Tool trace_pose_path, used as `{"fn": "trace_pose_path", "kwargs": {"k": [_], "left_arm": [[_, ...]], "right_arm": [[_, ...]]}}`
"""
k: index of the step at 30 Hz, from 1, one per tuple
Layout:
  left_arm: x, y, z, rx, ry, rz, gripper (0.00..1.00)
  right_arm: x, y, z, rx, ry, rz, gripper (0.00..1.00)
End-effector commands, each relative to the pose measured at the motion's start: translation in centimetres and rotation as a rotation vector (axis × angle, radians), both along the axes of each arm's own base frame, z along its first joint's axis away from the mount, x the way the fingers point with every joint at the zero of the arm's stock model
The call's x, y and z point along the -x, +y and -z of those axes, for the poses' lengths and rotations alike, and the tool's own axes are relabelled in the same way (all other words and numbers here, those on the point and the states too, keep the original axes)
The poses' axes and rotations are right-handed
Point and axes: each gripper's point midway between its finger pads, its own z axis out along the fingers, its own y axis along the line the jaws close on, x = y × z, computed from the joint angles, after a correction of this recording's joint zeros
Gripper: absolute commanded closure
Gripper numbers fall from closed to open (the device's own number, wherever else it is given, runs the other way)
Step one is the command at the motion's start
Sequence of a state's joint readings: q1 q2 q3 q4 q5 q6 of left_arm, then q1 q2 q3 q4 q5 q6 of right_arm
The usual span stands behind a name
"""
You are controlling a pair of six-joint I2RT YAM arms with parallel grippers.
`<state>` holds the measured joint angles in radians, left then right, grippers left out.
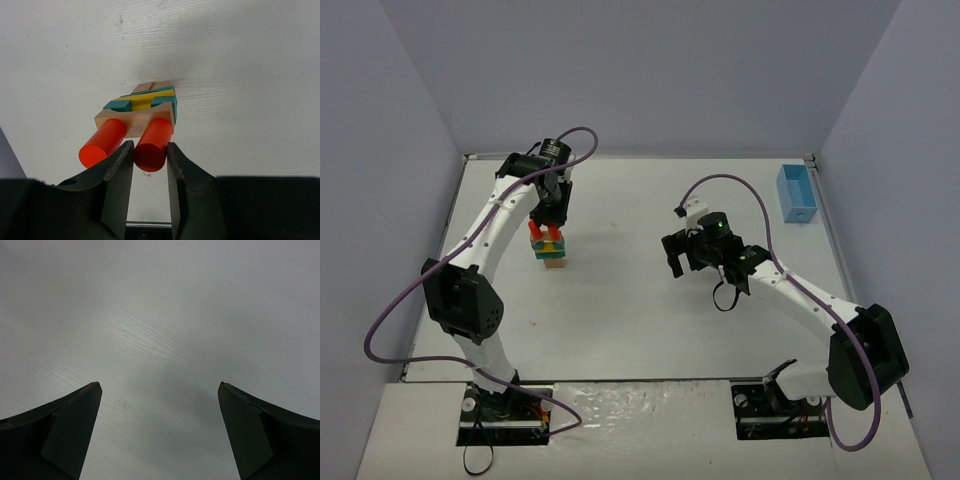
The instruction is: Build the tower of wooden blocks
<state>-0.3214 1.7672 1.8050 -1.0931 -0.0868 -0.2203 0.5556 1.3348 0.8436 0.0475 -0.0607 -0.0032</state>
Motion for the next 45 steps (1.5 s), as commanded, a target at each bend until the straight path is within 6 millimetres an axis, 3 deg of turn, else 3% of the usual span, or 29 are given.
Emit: {"fn": "trace_pose_path", "kwargs": {"k": [1,9,21,33,36,40,42,45], "left_arm": [[-0.4,-0.2,-1.3,0.006,-0.05,-0.007,1.0],[-0.2,-0.1,-1.4,0.001,-0.051,-0.013,0.92],[-0.2,0.2,-1.8,-0.008,-0.065,-0.017,0.64],[-0.2,-0.4,-3.0,0.01,-0.097,-0.001,0.59],[-0.1,-1.0,-4.7,0.039,-0.142,0.011,0.55],[0.0,-0.8,-8.7,0.071,-0.255,-0.006,0.49],[0.4,-0.4,-10.7,0.078,-0.313,-0.017,0.44],[1.9,1.3,-14.8,0.068,-0.44,-0.05,0.35]], "right_arm": [[-1.0,0.6,-1.1,-0.039,-0.042,-0.002,0.0],[-1.0,0.6,-1.2,-0.043,-0.041,-0.005,0.0],[-1.0,0.8,-1.0,-0.046,-0.035,-0.011,0.0],[-1.0,0.8,-1.2,-0.052,-0.037,-0.013,0.0],[-1.0,0.7,-1.9,-0.061,-0.052,-0.012,0.0],[-1.3,0.5,-3.9,-0.103,-0.089,0.013,0.0],[-1.5,0.2,-5.7,-0.131,-0.125,0.031,0.0],[-1.6,-1.0,-10.2,-0.181,-0.213,0.084,0.0]]}}
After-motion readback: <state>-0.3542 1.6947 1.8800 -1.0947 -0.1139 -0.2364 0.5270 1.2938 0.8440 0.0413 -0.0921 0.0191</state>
